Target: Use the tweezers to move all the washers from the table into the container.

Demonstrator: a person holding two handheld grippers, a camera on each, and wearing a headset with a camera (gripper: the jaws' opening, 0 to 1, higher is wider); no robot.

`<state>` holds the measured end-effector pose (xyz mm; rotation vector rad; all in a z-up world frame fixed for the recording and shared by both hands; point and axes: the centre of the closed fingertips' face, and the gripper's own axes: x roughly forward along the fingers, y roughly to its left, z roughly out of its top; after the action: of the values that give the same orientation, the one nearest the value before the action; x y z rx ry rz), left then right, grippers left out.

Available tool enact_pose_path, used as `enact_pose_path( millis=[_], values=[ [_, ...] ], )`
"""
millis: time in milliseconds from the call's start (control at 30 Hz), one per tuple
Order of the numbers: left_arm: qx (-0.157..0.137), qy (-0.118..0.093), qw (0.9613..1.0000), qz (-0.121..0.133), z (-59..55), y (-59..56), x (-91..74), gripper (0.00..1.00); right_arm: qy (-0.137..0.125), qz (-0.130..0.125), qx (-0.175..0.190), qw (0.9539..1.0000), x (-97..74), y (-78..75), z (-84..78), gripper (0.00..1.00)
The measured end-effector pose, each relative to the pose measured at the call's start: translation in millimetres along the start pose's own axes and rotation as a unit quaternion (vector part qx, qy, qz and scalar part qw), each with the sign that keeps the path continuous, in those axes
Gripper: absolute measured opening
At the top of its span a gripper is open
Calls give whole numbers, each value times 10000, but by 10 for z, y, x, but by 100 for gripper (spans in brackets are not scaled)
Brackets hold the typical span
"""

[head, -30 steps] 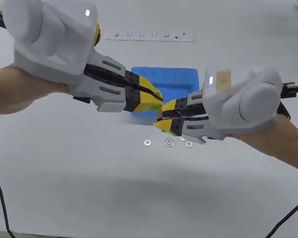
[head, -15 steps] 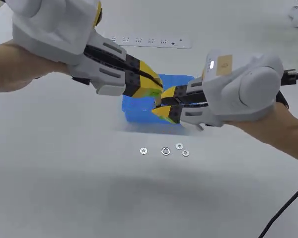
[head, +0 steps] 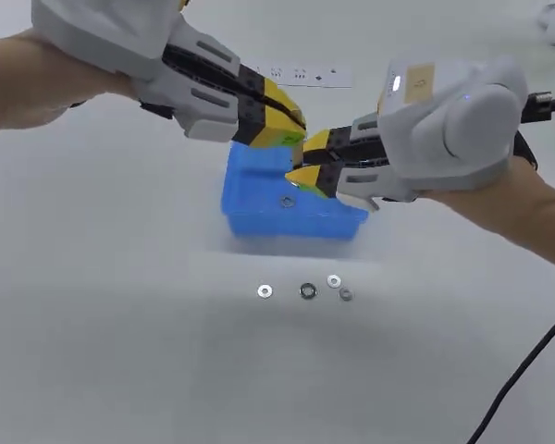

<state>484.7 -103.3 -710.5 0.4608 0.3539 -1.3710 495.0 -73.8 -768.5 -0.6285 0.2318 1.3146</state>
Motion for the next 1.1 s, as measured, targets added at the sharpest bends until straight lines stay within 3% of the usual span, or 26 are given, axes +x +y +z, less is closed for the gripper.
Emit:
enact_pose_path(
  millis=[233,567,867,1100],
  values=[
    [-52,-2,10000,22,-103,123,135,7,62,4,103,9999,80,-97,-167,10],
    [-315,127,9994,-89,-376,268,360,7,239,155,303,9991,260,-137,-484,10],
    [-495,173,9985,-173,-534,282,498,7,387,279,461,9978,382,-134,-712,10],
    [-542,184,9981,-206,-587,287,546,7,472,294,522,9971,385,-109,-765,10]
  ],
)
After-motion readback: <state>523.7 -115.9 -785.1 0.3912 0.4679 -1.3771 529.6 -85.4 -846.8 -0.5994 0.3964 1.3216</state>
